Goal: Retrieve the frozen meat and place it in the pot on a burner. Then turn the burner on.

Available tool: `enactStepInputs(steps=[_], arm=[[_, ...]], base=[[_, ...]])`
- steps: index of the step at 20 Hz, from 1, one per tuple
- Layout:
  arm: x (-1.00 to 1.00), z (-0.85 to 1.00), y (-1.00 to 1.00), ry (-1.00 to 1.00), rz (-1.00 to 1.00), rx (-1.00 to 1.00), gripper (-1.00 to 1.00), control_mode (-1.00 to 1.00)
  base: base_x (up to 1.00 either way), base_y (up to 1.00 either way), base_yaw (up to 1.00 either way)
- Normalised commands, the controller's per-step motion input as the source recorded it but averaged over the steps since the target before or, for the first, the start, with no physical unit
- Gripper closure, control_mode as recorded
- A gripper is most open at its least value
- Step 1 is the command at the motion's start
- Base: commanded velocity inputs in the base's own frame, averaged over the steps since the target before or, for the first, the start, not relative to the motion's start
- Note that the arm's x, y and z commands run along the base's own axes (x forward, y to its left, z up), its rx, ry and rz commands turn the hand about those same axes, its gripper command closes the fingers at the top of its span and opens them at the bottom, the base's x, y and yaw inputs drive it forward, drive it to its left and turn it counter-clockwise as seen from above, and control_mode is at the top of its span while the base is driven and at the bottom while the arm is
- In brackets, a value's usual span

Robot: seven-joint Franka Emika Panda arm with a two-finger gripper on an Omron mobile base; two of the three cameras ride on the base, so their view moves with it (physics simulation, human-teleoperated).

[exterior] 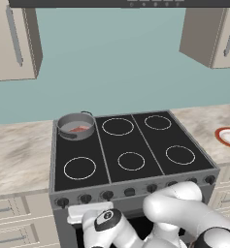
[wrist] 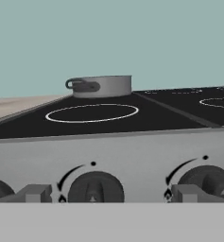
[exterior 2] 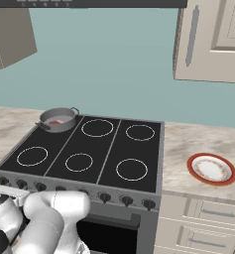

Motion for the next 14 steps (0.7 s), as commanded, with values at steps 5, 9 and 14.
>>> enactStepInputs(steps=[5,9,14], arm=[[0.0,-0.02,0.0,0.0,0.0,0.0,-1.0,-1.0],[0.13,-0.06,0.0,0.0,0.0,0.0,-1.0,-1.0],[0.23,-0.07,0.0,0.0,0.0,0.0,-1.0,-1.0]], base=[[0.0,0.0,0.0],[0.0,0.0,0.0],[0.0,0.0,0.0]])
